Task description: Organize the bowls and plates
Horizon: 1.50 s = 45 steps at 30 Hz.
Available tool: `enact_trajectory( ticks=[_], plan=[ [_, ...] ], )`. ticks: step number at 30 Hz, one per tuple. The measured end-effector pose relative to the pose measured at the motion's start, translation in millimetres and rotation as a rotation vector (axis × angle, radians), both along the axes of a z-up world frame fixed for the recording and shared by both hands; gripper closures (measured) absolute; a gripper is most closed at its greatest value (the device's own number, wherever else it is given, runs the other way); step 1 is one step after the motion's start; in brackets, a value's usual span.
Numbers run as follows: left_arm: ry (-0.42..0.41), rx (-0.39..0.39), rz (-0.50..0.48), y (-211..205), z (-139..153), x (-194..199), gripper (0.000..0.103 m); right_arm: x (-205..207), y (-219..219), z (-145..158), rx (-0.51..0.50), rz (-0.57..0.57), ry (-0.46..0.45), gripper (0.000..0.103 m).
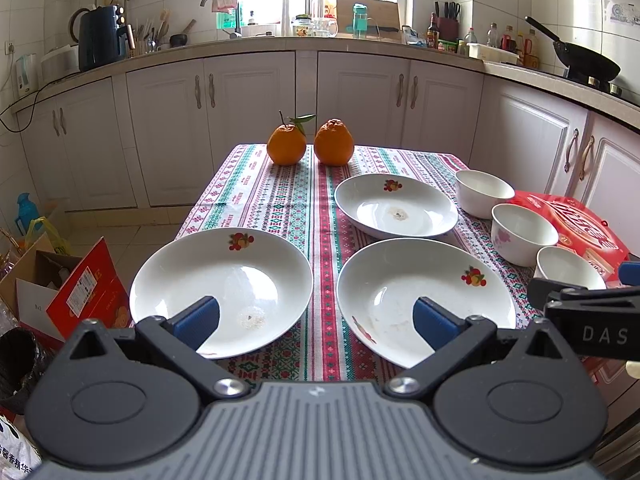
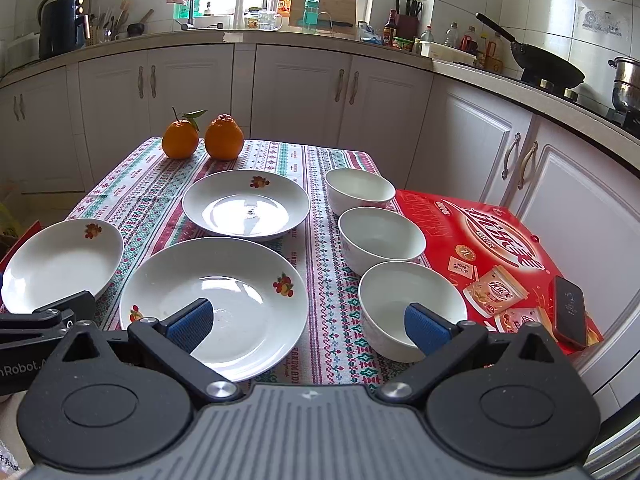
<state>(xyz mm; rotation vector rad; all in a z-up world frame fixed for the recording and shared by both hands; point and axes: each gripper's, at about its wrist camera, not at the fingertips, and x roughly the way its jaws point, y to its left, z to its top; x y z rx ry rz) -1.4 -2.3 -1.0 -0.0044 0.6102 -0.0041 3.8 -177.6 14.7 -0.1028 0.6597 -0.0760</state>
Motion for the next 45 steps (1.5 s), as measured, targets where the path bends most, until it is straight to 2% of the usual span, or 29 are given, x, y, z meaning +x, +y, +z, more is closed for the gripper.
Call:
enact_trajectory(
  ticks=[45],
  plan=[
    [0.000,0.001,0.001,4.9,0.5,2.3,0.001,4.2,3.6,-0.5,-0.010,0.011,0.005,0.000]
  ],
)
